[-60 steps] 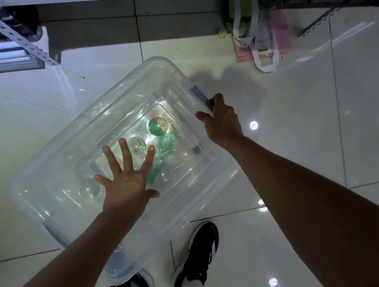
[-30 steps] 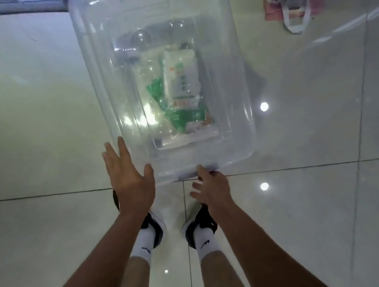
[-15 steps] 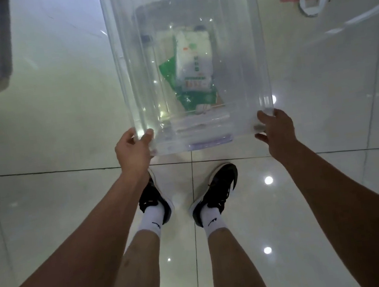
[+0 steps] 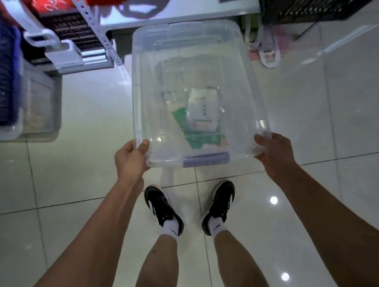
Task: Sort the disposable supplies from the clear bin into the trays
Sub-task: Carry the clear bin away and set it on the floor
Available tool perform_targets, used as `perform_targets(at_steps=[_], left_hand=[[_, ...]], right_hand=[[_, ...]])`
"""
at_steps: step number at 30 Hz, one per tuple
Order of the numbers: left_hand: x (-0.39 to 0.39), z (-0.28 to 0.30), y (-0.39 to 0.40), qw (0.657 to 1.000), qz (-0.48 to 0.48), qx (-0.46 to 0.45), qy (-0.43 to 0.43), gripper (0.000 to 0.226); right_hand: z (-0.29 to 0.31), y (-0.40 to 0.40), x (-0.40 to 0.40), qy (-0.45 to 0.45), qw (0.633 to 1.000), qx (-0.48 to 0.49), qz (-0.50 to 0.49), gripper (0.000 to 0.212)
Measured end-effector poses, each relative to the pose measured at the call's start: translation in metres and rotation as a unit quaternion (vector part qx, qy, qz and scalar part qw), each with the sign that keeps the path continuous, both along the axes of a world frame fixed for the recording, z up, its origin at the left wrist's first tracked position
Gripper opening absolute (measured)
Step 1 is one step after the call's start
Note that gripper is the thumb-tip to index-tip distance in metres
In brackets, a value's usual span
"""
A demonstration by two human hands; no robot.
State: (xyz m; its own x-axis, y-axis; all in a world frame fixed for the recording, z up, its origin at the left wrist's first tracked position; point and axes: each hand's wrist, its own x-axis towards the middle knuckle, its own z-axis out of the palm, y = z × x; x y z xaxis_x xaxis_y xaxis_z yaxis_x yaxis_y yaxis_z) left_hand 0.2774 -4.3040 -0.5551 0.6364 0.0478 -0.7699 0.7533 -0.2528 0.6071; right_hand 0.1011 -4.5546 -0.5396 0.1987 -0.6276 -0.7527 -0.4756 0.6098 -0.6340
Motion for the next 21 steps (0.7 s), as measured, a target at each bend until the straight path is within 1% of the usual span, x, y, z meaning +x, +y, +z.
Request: perform_targets(at_steps=[3, 5, 8, 10, 12, 15, 18, 21], left_hand=[[0.021, 0.040, -0.007, 0.999, -0.009, -0.028, -0.018, 0.015], [0.036, 0.064, -0.012, 0.999, -0.013, -0.040, -0.030, 0.019], [0.059, 0.094, -0.021, 0.997, -0.022, -0.059, -0.050, 0.016], [0.072, 0.108, -0.026, 0.996, -0.025, -0.068, -0.060, 0.017], [0.087, 0.115, -0.036, 0.995, -0.029, -0.073, -0.064, 0.020], [0.110, 0.116, -0.056, 0.994, -0.031, -0.076, -0.070, 0.026], [0.132, 0.110, -0.082, 0.993, -0.038, -0.078, -0.076, 0.021], [0.151, 0.104, -0.107, 0.993, -0.025, -0.078, -0.080, 0.030]], right_hand=[[0.039, -0.001, 0.011, -0.027, 0.999, -0.030, -0.016, 0.011], [0.064, -0.002, 0.020, -0.049, 0.998, -0.043, -0.024, 0.011], [0.094, -0.004, 0.038, -0.078, 0.995, -0.059, -0.030, 0.015], [0.107, -0.007, 0.051, -0.098, 0.992, -0.066, -0.033, 0.017], [0.113, -0.015, 0.063, -0.105, 0.991, -0.071, -0.045, 0.021], [0.112, -0.037, 0.085, -0.110, 0.990, -0.079, -0.047, 0.021], [0.103, -0.064, 0.105, -0.115, 0.990, -0.073, -0.039, 0.020], [0.089, -0.093, 0.126, -0.109, 0.991, -0.072, -0.029, 0.018]])
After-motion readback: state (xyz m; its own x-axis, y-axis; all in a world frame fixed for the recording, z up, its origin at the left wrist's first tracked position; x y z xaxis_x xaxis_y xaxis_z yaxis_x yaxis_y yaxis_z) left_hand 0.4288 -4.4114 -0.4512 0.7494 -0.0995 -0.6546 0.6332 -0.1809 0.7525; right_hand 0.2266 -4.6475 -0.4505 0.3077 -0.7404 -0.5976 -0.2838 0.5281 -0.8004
